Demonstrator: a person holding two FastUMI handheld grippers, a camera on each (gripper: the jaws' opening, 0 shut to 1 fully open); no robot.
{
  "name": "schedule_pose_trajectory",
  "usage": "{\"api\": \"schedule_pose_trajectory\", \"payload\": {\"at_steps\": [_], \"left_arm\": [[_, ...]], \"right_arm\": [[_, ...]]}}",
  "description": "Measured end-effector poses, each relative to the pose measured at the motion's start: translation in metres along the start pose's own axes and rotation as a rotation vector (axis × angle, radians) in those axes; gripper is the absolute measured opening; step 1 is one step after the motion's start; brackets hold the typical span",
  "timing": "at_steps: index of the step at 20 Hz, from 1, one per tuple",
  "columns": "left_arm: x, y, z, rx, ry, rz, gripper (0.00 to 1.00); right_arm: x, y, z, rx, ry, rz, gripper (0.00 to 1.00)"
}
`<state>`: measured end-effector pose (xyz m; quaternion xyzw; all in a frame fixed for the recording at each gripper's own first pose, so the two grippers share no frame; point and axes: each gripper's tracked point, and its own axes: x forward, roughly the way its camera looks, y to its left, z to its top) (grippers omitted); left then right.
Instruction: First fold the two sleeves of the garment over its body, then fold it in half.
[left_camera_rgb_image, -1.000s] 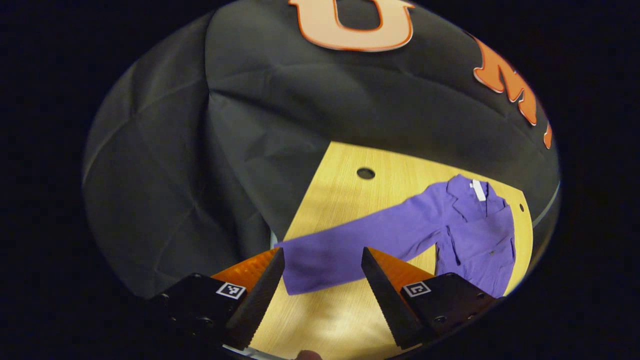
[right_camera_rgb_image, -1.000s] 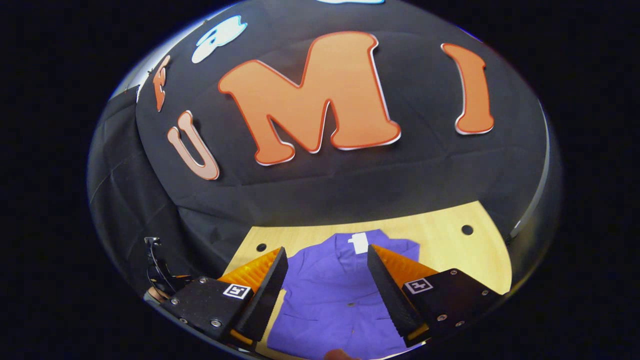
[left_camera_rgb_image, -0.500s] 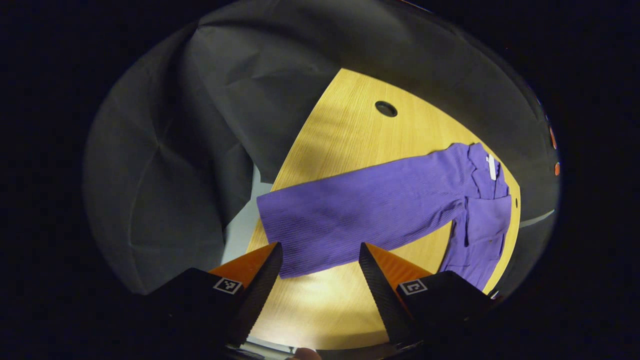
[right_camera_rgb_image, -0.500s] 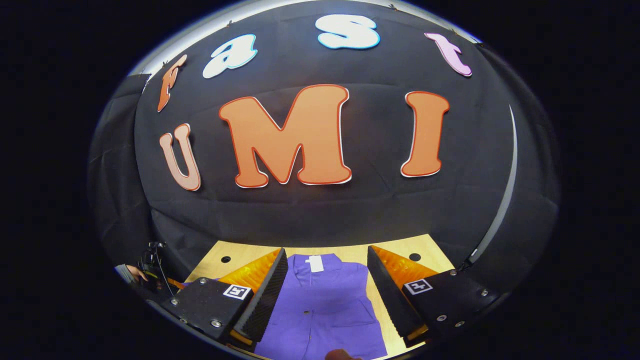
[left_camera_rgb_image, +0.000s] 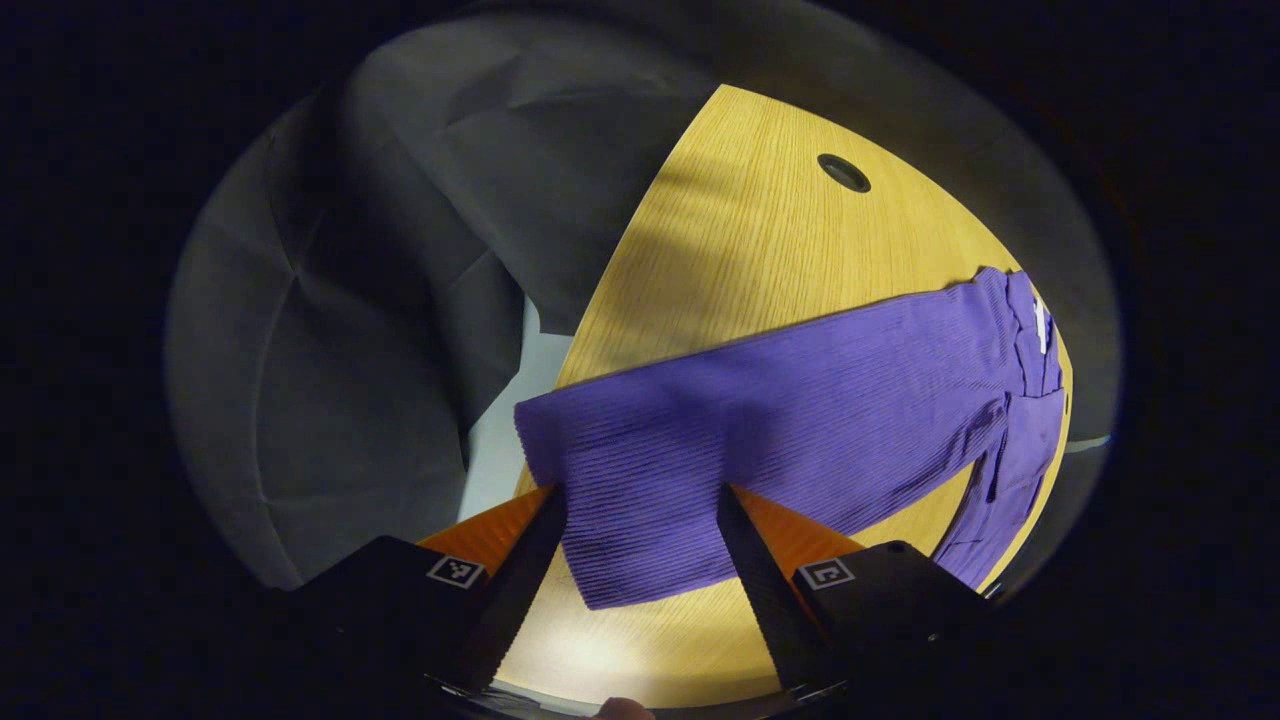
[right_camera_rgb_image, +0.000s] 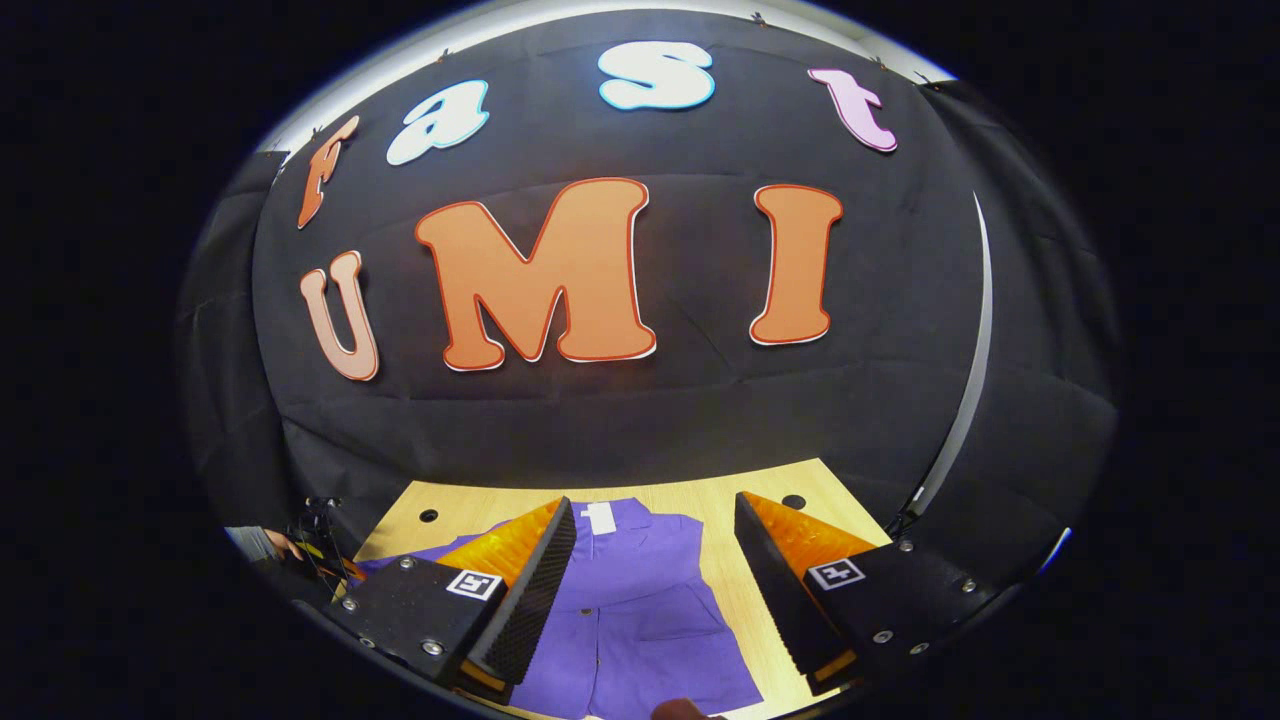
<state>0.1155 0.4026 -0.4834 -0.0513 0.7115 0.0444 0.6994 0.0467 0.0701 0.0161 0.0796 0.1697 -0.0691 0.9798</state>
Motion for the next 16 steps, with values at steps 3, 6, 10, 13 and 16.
{"api": "schedule_pose_trajectory", "payload": {"at_steps": [3, 6, 10, 13, 16], "left_arm": [[0.002, 0.002, -0.001, -0.006, -0.001, 0.042, 0.94], [0.002, 0.001, 0.000, -0.007, 0.001, 0.047, 0.90], [0.003, 0.000, 0.003, 0.015, -0.023, 0.033, 0.54], [0.003, -0.008, 0.003, 0.027, -0.010, 0.015, 0.23], [-0.010, -0.023, 0.001, 0.030, -0.020, -0.010, 0.08]], "right_arm": [[0.000, 0.000, 0.000, -0.023, 0.000, 0.005, 1.00], [0.003, 0.001, -0.004, -0.026, 0.011, 0.015, 0.95], [0.007, -0.006, -0.012, -0.020, 0.028, 0.032, 0.95], [0.007, -0.016, -0.013, -0.006, 0.031, 0.033, 0.95], [0.005, -0.031, -0.014, 0.000, 0.032, 0.020, 0.95]]}}
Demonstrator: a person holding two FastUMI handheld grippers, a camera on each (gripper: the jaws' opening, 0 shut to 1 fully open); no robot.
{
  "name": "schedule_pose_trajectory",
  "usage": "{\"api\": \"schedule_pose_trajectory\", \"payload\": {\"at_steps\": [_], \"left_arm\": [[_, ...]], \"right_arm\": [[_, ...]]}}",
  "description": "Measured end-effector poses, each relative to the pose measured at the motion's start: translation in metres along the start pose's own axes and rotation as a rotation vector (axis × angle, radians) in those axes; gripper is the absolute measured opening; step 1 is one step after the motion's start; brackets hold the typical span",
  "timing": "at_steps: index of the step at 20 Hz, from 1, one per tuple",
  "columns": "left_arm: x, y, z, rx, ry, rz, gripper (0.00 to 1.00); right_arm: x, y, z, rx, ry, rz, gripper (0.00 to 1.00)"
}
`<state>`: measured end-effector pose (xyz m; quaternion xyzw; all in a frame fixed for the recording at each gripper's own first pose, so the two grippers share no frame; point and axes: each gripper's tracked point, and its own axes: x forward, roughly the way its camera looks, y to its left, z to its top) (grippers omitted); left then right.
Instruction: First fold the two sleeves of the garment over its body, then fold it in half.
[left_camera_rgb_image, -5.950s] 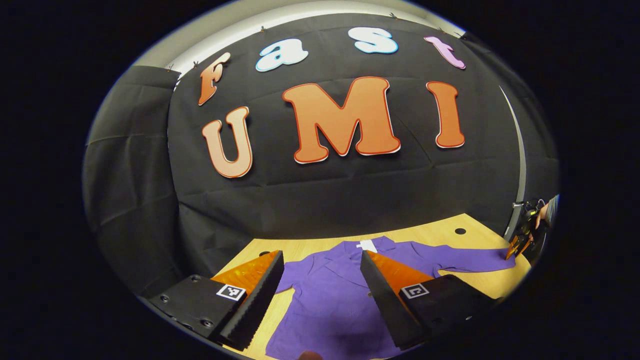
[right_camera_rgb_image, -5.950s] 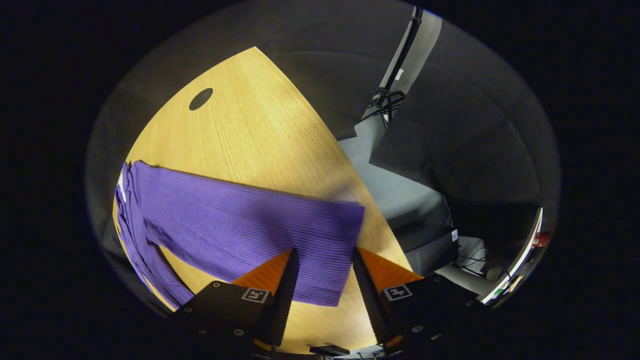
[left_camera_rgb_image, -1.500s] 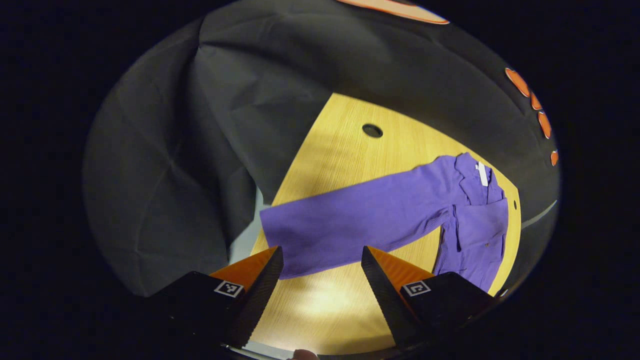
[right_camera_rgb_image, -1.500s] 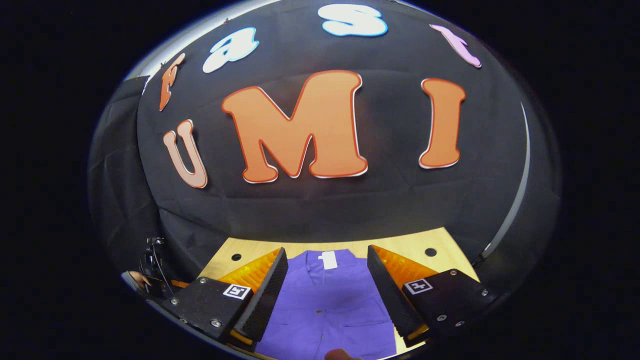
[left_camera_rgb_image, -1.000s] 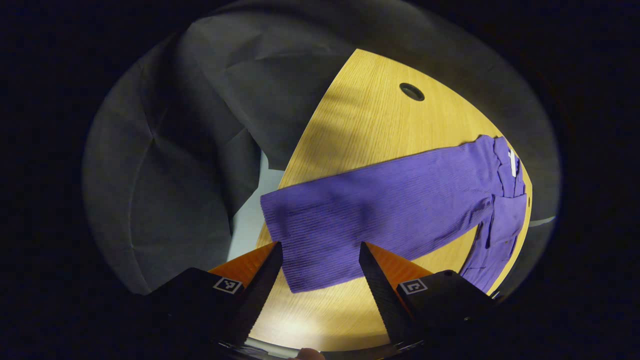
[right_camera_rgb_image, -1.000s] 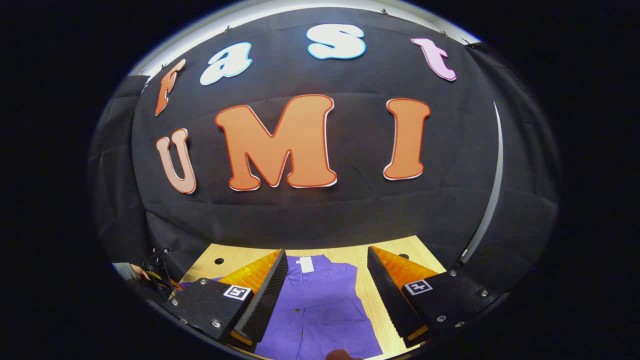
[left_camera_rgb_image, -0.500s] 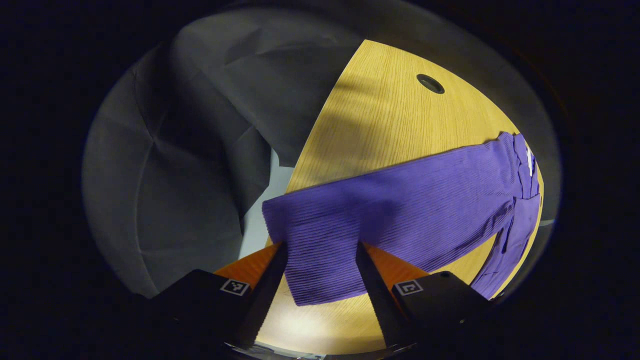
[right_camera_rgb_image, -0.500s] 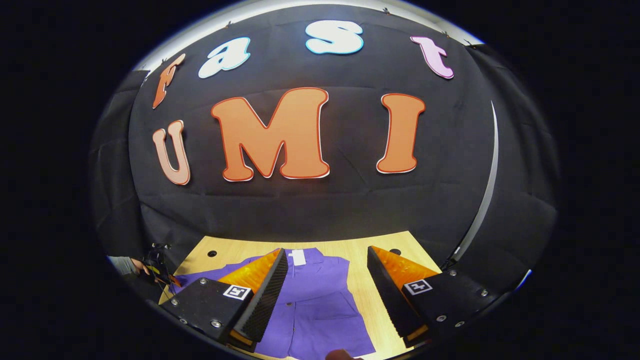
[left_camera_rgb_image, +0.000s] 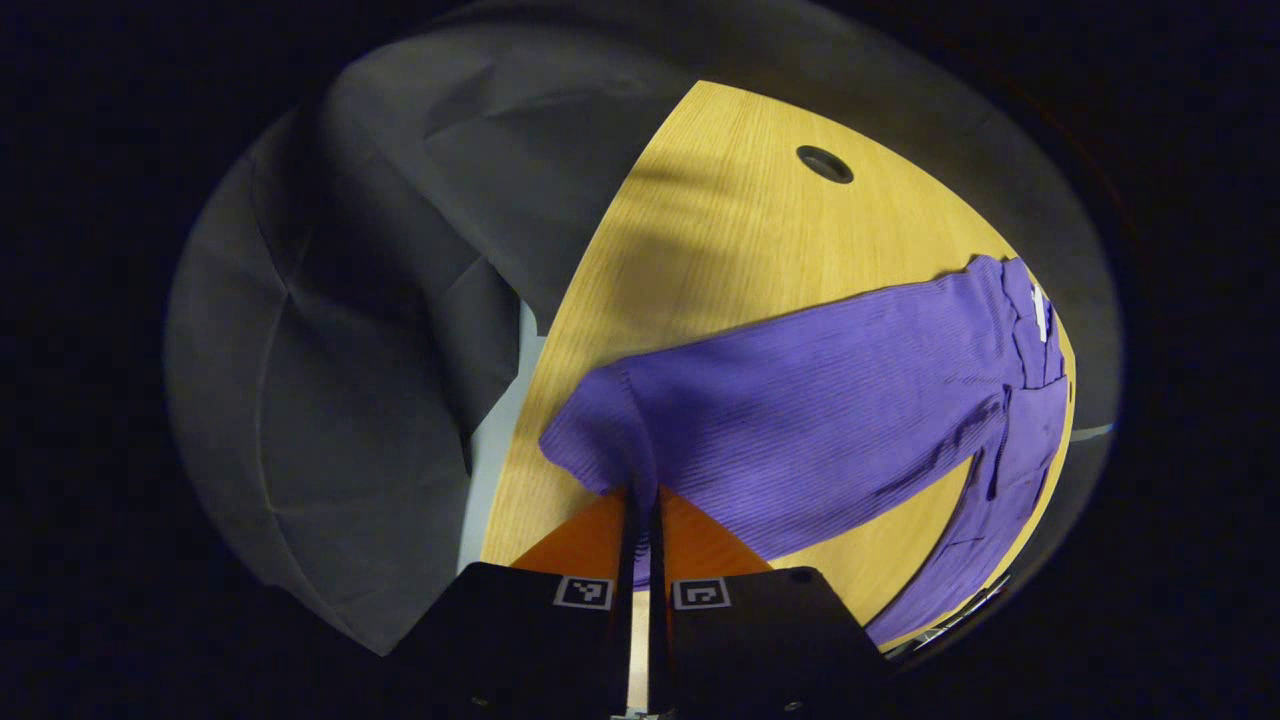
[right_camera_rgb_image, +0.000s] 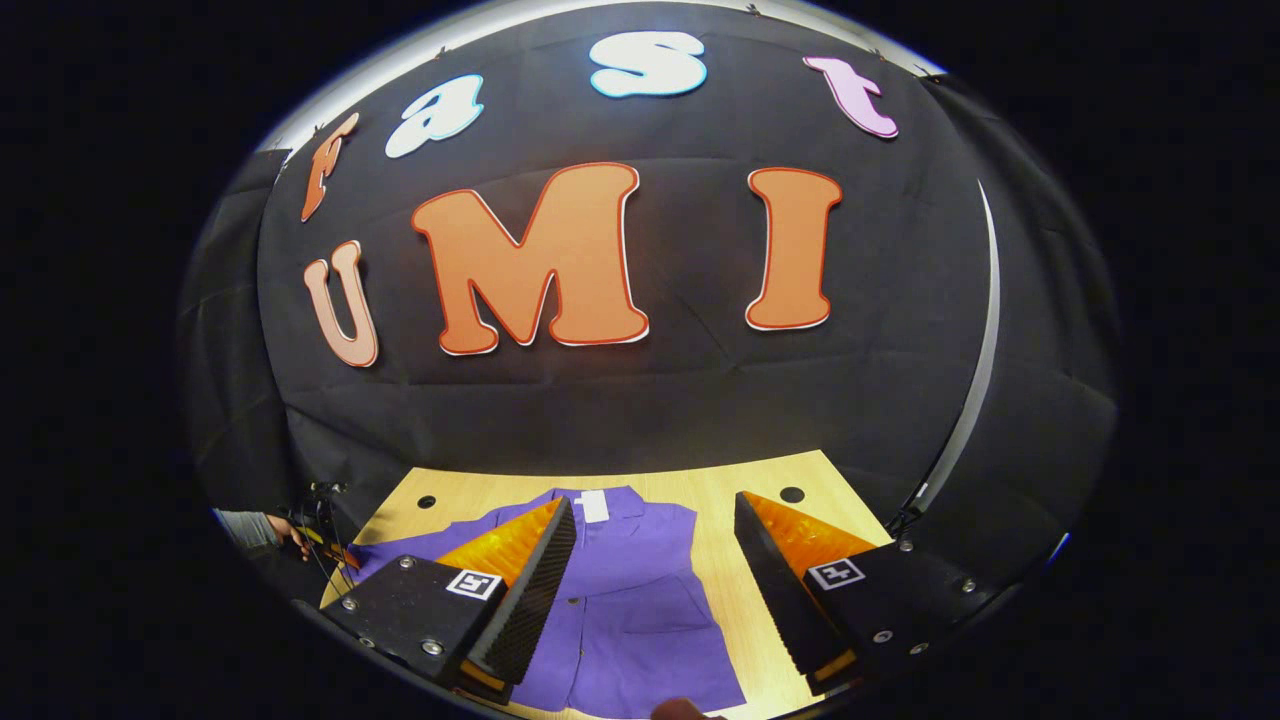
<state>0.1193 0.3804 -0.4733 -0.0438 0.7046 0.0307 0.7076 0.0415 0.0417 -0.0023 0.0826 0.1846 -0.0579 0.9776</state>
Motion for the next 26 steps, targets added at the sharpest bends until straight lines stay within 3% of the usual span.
{"api": "schedule_pose_trajectory", "payload": {"at_steps": [4, 11, 17, 23, 26], "left_arm": [[-0.049, -0.039, 0.012, 0.085, -0.075, -0.044, 0.07], [-0.134, -0.154, 0.030, 0.258, -0.200, -0.131, 0.07], [-0.211, -0.207, 0.045, 0.362, -0.260, -0.166, 0.07], [-0.287, -0.308, 0.056, 0.502, -0.314, -0.212, 0.07], [-0.290, -0.379, 0.053, 0.572, -0.316, -0.232, 0.07]], "right_arm": [[0.000, -0.011, 0.001, 0.014, -0.003, 0.006, 0.95], [0.001, -0.024, -0.001, 0.033, -0.013, 0.049, 0.95], [-0.001, -0.046, -0.017, 0.031, -0.001, 0.069, 0.95], [-0.003, -0.076, -0.028, 0.073, 0.001, 0.078, 0.95], [-0.004, -0.096, -0.034, 0.098, 0.003, 0.078, 0.95]]}}
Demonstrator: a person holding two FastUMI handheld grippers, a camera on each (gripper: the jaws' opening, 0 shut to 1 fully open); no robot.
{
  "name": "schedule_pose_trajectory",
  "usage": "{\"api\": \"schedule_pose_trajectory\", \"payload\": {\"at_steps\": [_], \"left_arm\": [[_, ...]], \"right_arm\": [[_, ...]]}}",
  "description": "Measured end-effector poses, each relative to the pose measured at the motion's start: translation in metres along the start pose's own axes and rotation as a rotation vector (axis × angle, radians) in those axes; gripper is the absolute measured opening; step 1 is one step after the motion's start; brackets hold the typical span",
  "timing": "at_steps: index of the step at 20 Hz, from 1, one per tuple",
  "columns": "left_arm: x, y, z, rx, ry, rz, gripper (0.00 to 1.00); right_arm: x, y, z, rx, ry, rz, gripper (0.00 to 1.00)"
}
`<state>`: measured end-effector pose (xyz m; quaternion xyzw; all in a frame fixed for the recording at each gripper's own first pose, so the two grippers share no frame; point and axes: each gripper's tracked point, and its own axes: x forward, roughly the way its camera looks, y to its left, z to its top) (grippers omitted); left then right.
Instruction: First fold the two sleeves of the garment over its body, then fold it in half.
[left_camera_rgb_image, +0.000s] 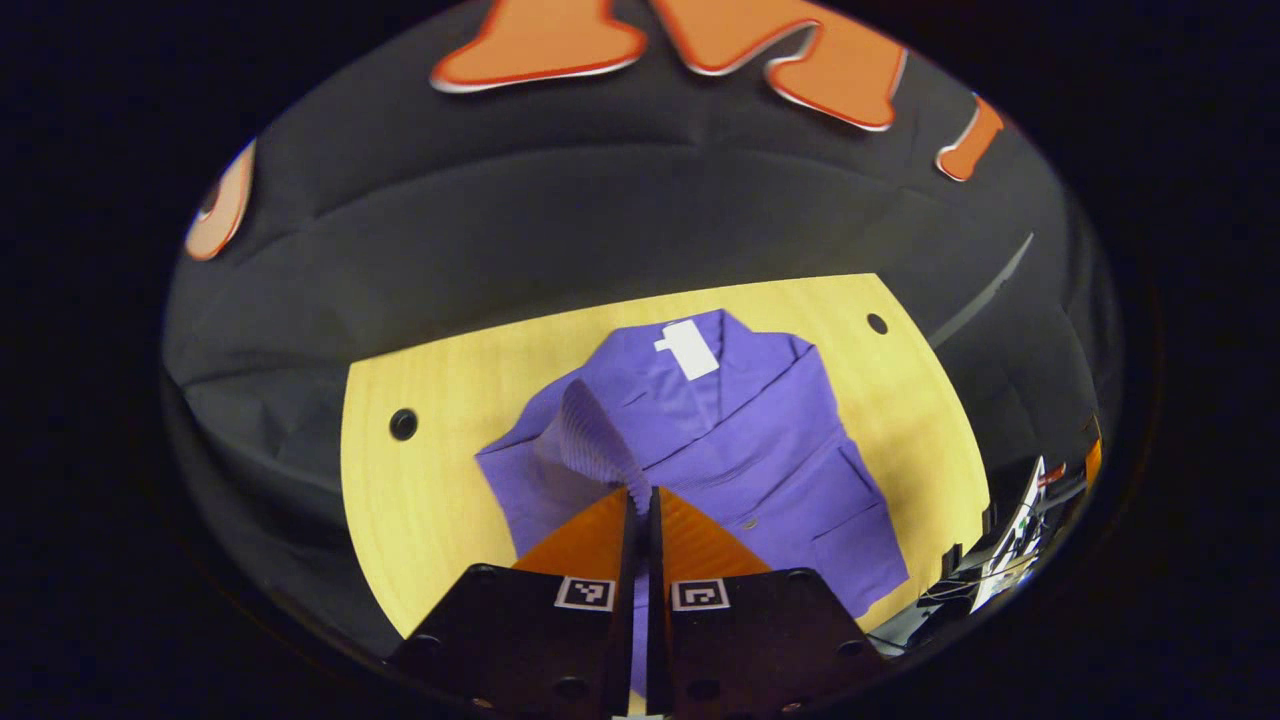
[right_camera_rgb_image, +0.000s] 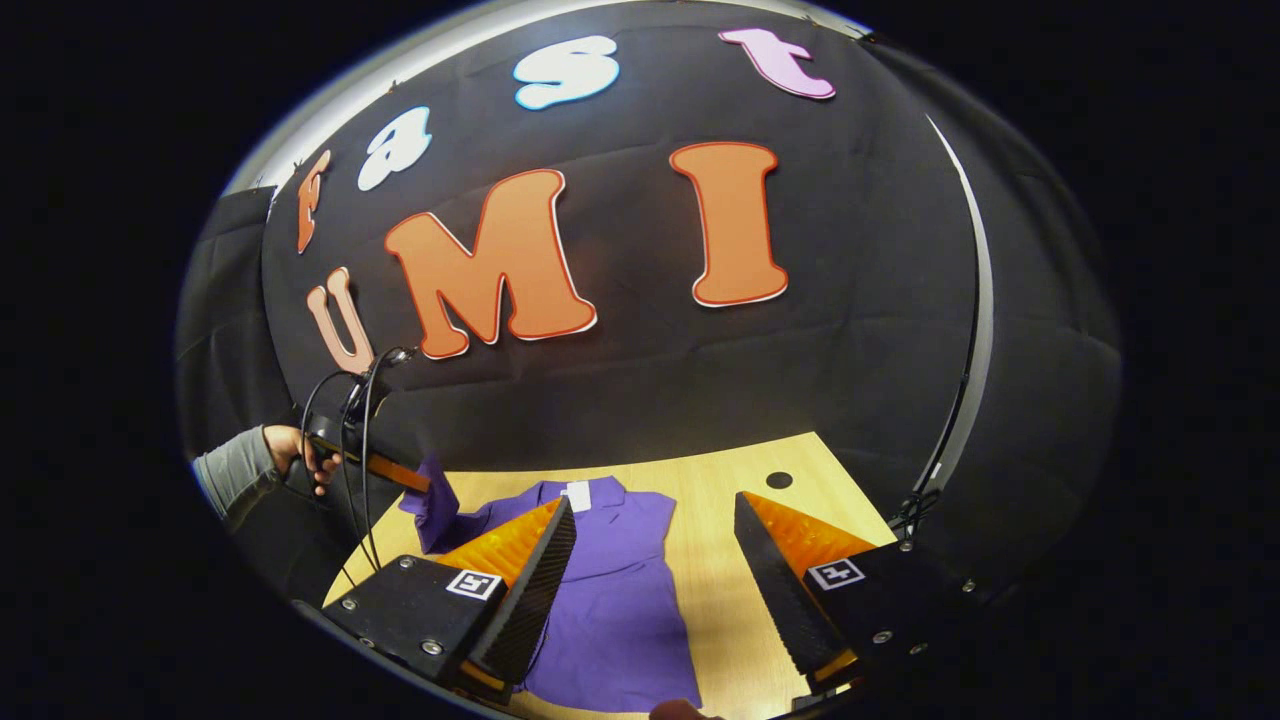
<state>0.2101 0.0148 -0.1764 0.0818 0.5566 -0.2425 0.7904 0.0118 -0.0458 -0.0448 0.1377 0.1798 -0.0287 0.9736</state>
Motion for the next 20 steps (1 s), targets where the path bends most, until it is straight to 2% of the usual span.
{"api": "schedule_pose_trajectory", "payload": {"at_steps": [6, 12, 15, 20], "left_arm": [[0.041, -0.098, 0.029, 0.096, 0.013, -0.066, 0.07], [0.097, -0.143, 0.037, 0.127, 0.046, -0.080, 0.07], [0.118, -0.167, 0.039, 0.115, 0.033, -0.115, 0.14], [0.109, -0.196, 0.048, 0.124, -0.045, -0.173, 0.28]], "right_arm": [[-0.004, -0.047, -0.010, 0.068, 0.008, -0.025, 0.95], [-0.002, -0.070, -0.030, 0.124, 0.048, -0.031, 0.95], [0.002, -0.073, -0.041, 0.124, 0.076, -0.029, 0.95], [0.004, -0.075, -0.050, 0.112, 0.105, -0.023, 0.96]]}}
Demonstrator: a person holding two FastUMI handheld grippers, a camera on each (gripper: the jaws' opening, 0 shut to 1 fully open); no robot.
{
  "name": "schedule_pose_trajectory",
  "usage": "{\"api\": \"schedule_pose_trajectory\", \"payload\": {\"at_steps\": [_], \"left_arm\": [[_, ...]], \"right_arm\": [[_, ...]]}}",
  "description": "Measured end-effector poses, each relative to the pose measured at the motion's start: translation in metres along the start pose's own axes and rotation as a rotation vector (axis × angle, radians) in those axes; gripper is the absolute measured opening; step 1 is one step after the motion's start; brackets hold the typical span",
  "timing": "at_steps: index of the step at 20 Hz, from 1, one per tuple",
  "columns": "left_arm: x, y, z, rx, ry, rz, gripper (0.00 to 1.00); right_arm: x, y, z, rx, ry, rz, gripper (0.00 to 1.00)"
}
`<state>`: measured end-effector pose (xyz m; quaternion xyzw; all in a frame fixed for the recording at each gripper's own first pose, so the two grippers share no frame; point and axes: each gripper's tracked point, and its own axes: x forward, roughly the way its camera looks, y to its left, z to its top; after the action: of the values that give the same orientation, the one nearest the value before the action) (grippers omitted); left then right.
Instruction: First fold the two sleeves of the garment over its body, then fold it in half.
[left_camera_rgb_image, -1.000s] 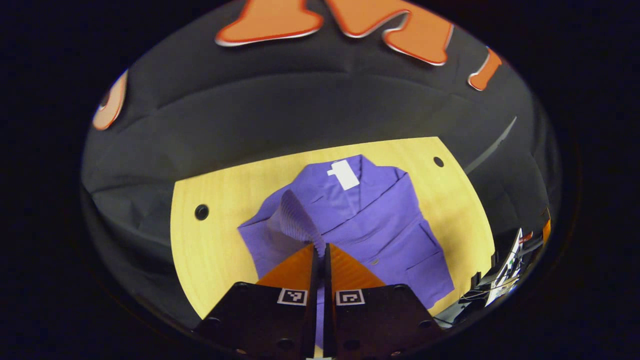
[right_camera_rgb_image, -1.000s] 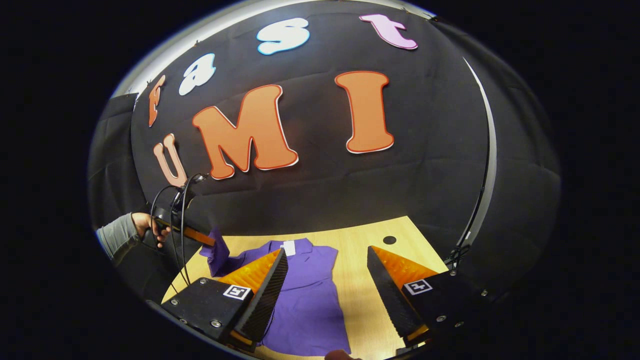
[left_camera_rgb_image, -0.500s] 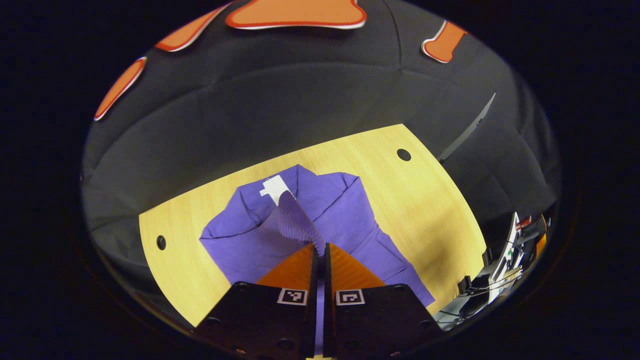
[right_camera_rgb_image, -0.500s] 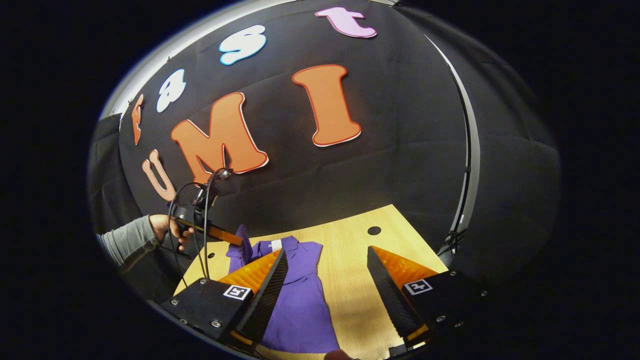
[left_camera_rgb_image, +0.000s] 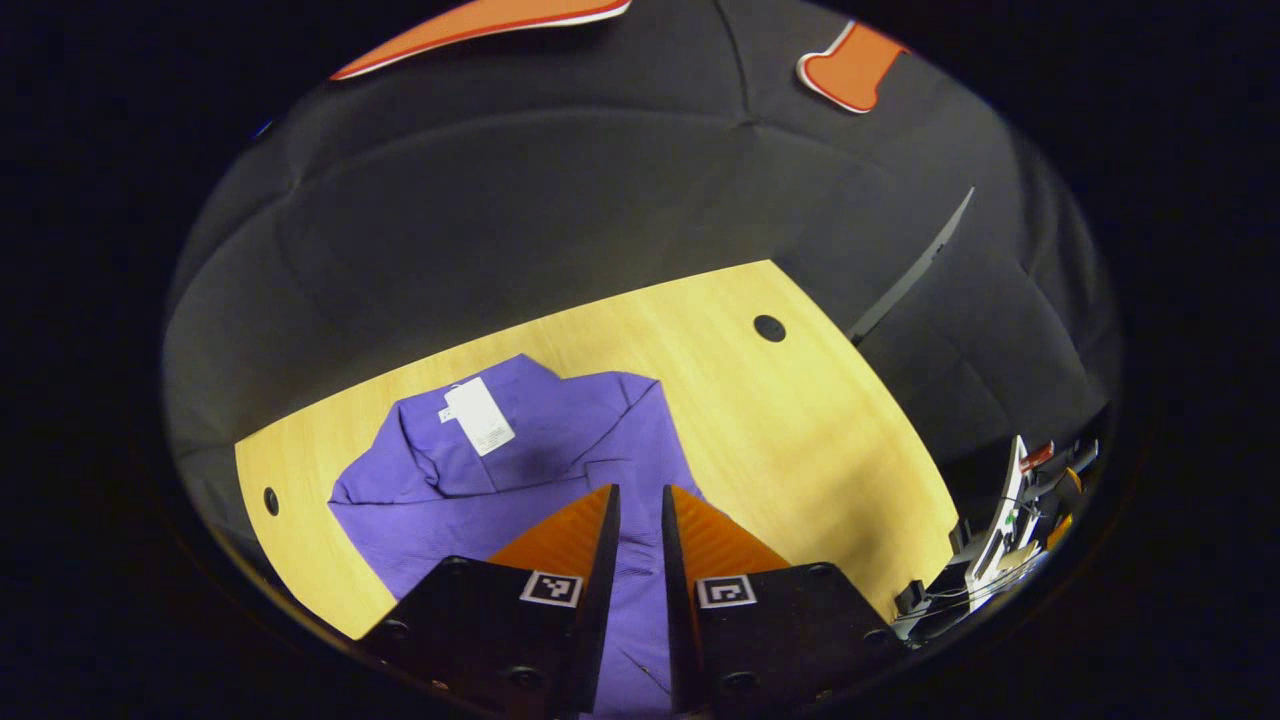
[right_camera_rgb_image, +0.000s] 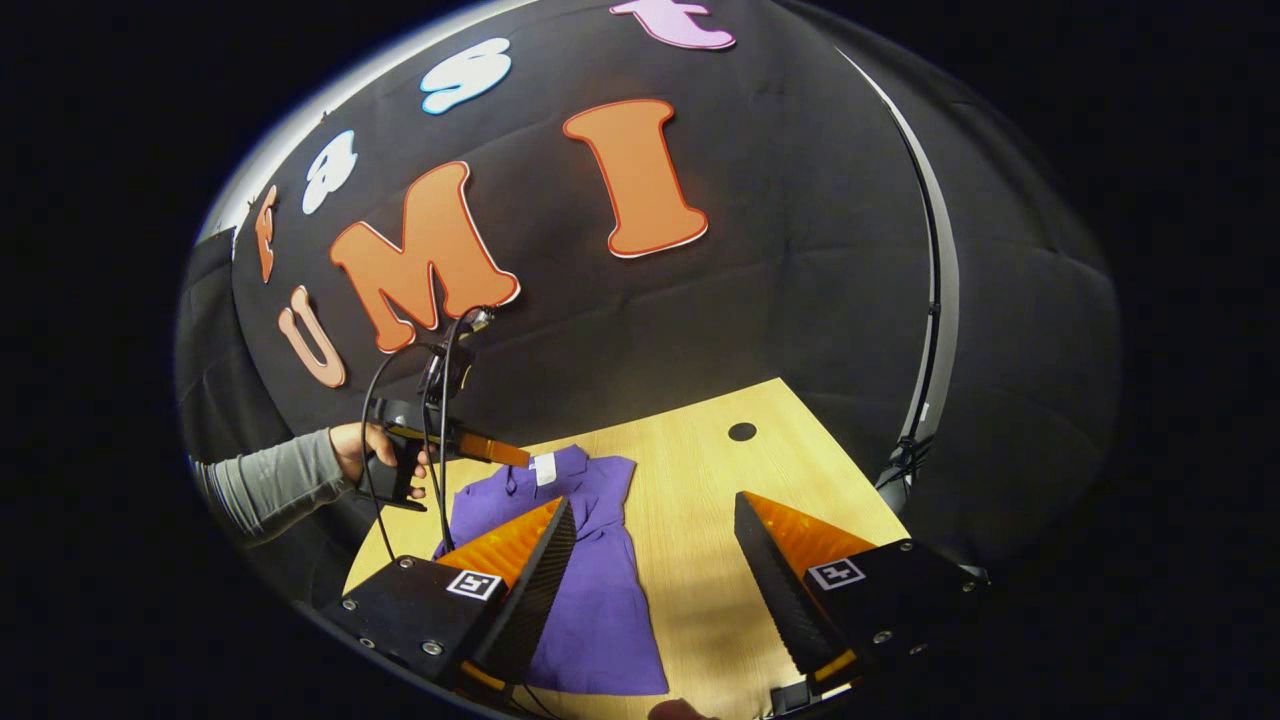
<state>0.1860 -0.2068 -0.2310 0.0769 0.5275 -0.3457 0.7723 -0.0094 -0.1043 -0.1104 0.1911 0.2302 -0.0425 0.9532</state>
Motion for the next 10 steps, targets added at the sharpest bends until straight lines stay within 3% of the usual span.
{"api": "schedule_pose_trajectory", "payload": {"at_steps": [3, 4, 6, 10], "left_arm": [[-0.022, 0.003, -0.003, 0.028, -0.054, 0.005, 0.41], [-0.030, 0.006, -0.005, 0.035, -0.076, 0.015, 0.55], [-0.051, 0.016, -0.014, 0.031, -0.116, 0.038, 0.70], [-0.096, 0.053, -0.059, 0.010, -0.168, 0.154, 0.87]], "right_arm": [[0.006, 0.006, -0.009, -0.015, 0.029, 0.012, 0.95], [0.007, 0.008, -0.015, -0.022, 0.043, 0.013, 0.95], [0.014, 0.015, -0.028, -0.039, 0.075, 0.018, 0.95], [0.022, 0.031, -0.060, -0.087, 0.152, 0.035, 0.95]]}}
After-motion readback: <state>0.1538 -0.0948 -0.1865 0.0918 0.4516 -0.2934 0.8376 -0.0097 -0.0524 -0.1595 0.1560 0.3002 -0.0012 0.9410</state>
